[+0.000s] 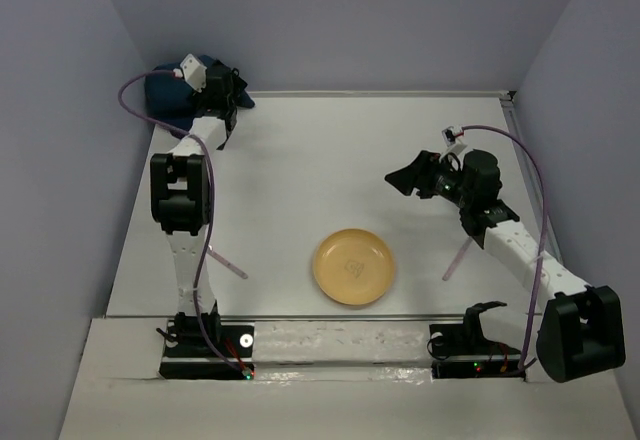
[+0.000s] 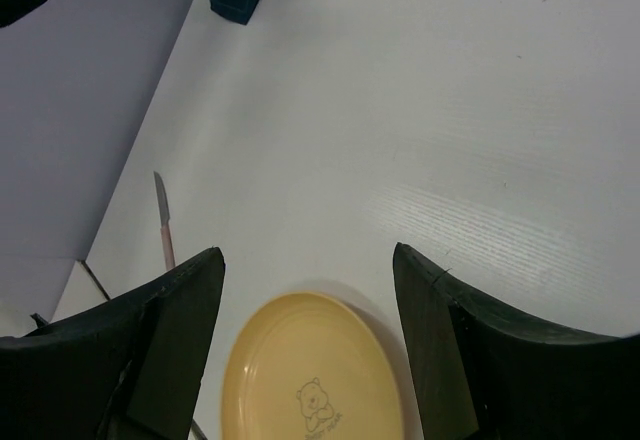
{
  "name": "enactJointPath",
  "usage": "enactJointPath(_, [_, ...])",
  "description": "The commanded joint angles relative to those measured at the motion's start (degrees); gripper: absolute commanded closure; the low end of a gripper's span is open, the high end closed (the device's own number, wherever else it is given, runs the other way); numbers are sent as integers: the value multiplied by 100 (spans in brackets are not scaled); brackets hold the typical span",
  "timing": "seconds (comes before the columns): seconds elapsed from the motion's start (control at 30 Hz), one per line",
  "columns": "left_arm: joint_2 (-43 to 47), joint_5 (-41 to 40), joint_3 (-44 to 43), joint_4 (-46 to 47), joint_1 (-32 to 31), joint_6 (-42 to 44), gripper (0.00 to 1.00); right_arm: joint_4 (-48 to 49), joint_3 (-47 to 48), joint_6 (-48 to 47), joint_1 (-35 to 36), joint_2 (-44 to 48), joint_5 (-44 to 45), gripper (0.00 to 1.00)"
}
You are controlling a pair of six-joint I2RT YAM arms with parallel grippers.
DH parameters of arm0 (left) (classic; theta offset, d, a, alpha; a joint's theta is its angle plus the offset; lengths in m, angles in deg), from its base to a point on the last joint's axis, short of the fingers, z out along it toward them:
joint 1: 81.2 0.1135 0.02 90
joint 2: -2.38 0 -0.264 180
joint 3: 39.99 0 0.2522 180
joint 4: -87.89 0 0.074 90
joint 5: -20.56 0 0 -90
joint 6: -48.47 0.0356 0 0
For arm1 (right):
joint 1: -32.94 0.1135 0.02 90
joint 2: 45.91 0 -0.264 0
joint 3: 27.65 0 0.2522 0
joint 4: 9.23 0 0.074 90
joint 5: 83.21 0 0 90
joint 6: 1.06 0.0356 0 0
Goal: Set the dinner table for one person
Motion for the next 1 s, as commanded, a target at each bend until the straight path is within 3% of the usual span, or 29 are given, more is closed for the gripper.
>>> enactJointPath(0.0, [-593, -346, -1204, -158, 65, -187, 9, 121, 288, -167, 178, -42, 16, 26])
enactJointPath(0.1, [-1227, -425, -2361, -745, 82, -213, 9, 121, 314, -185, 179, -103, -2, 26])
enactJointPath(0.23, [-1807, -592, -3198, -1106, 109, -117, 14, 121, 340, -203, 232, -174, -2, 26])
enactJointPath(0.47, [-2274, -750, -3745, -1336, 214, -29, 31, 121, 358, -220, 232, -279, 51, 26])
enactJointPath(0.6, [-2485, -672, -4062, -1337, 276, 268, 71, 130, 385, -211, 232, -385, 42, 27])
enactJointPath(0.67, [-2529, -593, -4202, -1337, 276, 419, 86, 121, 402, -220, 232, -420, 51, 27])
enactJointPath(0.7, [-2546, -479, -4247, -1337, 267, 489, 100, 121, 419, -220, 232, -446, 69, 27])
enactJointPath(0.9, [-2065, -311, -4370, -1460, -259, 1753, 100, 139, 446, -229, 232, -517, 104, 26])
enactJointPath(0.97, [-1671, 127, -4353, -1468, -576, 2166, 100, 130, 437, -238, 232, -517, 165, 25])
